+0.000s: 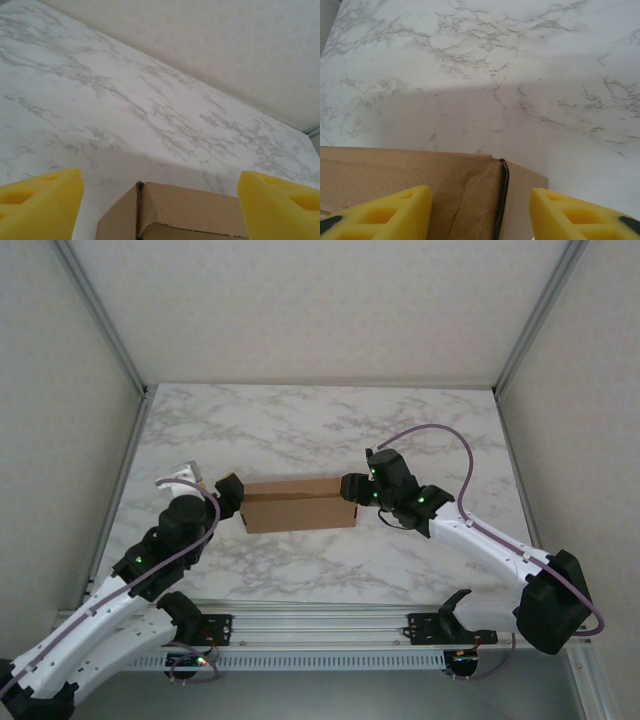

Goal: Fold the paper box

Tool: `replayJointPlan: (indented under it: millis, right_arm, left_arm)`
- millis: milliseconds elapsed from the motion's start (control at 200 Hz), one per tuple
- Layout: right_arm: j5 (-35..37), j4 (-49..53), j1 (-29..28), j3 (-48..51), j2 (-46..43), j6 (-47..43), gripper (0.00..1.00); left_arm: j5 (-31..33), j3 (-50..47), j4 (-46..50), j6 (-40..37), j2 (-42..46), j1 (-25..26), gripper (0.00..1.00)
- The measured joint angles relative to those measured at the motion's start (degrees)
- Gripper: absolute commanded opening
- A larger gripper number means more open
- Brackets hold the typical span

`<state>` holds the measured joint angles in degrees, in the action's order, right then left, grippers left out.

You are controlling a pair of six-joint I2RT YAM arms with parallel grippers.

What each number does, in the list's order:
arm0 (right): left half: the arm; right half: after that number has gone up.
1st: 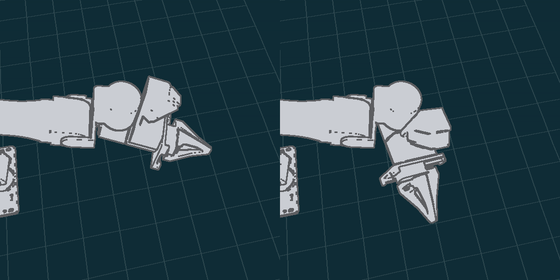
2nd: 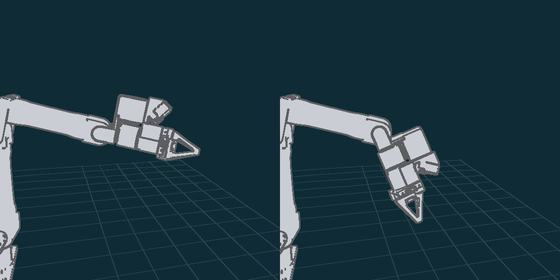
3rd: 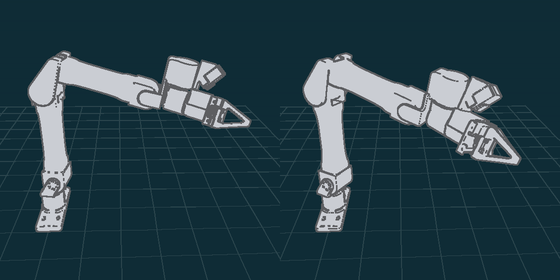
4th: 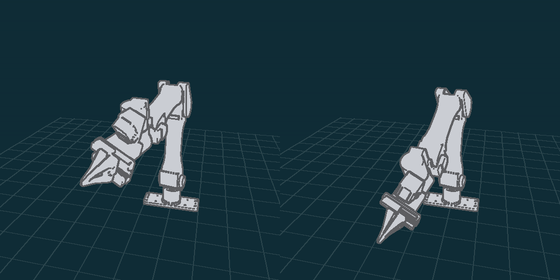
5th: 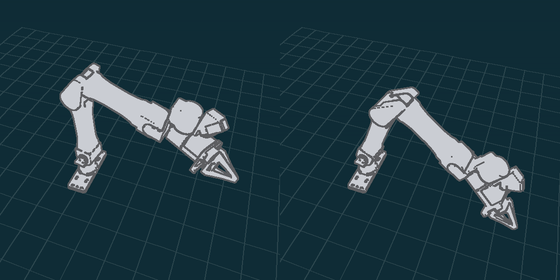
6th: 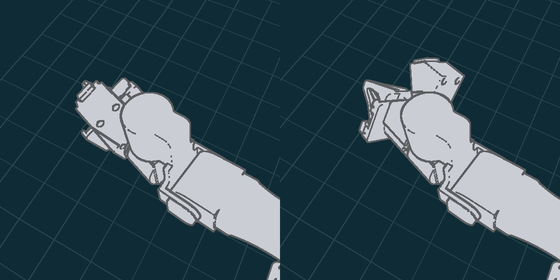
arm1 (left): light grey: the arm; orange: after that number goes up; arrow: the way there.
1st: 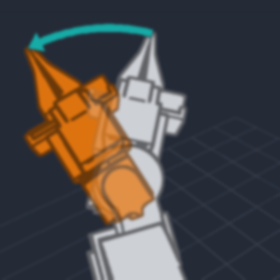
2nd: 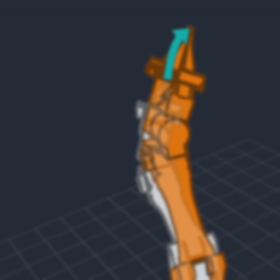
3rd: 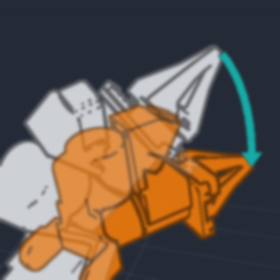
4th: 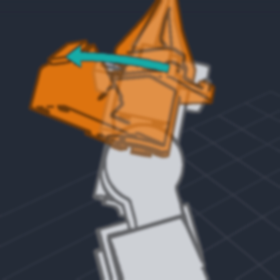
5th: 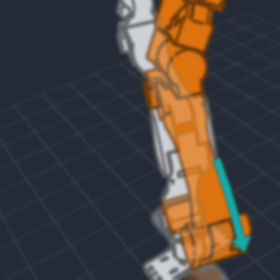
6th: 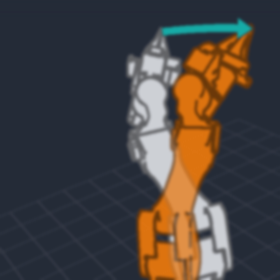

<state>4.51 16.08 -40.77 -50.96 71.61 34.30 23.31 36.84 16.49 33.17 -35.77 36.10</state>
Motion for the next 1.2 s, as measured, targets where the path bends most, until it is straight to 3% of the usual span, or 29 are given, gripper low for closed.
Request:
replayJointPlan:
  millis: [230, 511, 811, 1202]
  right_arm:
    - [0.0, 0.0, 0.0, 0.0, 0.0, 0.02, 0.54]
    - [0.0, -0.02, 0.0, 0.02, 0.0, 0.02, 0.54]
    - [-0.15, -0.04, -0.15, 0.42, 0.0, 0.04, 0.54]
    - [-0.52, 2.78, -0.15, -1.01, -0.13, -0.46, 0.58]
  left_arm:
    - [-5.38, -2.14, -4.46, 1.2, -2.34, -2.6, 0.76]
    - [-9.86, -11.96, -6.38, 8.72, 1.36, -4.24, 0.71]
    - [-11.61, -17.86, -7.65, 16.63, 7.96, -4.22, 0.67]
    - [-12.04, -18.75, -8.46, 18.01, 8.07, -4.22, 0.65]
